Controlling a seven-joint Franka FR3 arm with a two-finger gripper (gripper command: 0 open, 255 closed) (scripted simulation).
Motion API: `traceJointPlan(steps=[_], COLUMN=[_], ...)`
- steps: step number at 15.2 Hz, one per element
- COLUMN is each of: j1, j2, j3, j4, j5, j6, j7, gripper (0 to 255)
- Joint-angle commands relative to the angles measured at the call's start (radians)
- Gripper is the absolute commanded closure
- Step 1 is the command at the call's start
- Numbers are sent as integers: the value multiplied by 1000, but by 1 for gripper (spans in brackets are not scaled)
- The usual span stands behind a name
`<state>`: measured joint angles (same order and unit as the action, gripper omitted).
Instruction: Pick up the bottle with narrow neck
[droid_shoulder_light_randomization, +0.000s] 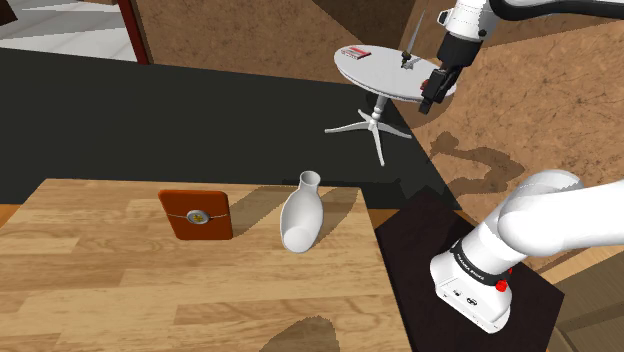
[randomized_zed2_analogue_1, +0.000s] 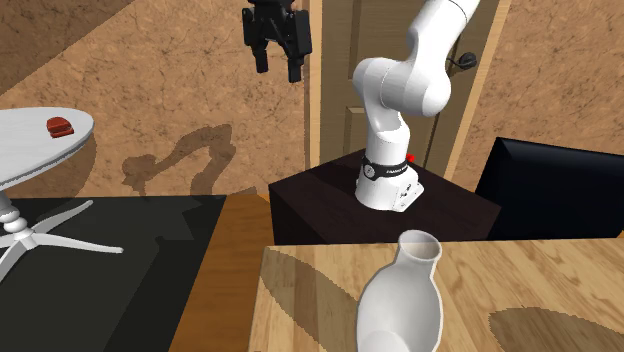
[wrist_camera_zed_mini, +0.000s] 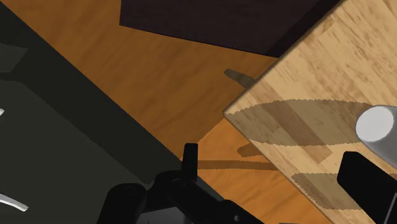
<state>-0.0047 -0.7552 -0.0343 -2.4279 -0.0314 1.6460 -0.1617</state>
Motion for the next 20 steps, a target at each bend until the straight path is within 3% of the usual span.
traceJointPlan(steps=[1,12,20], j1=[0,106,159], j2=[0,155,347], j3=[0,227,383], j4=[0,31,137], j5=[0,139,185], j6=[0,96,171], j7=[0,231,399], gripper=[0,0,0])
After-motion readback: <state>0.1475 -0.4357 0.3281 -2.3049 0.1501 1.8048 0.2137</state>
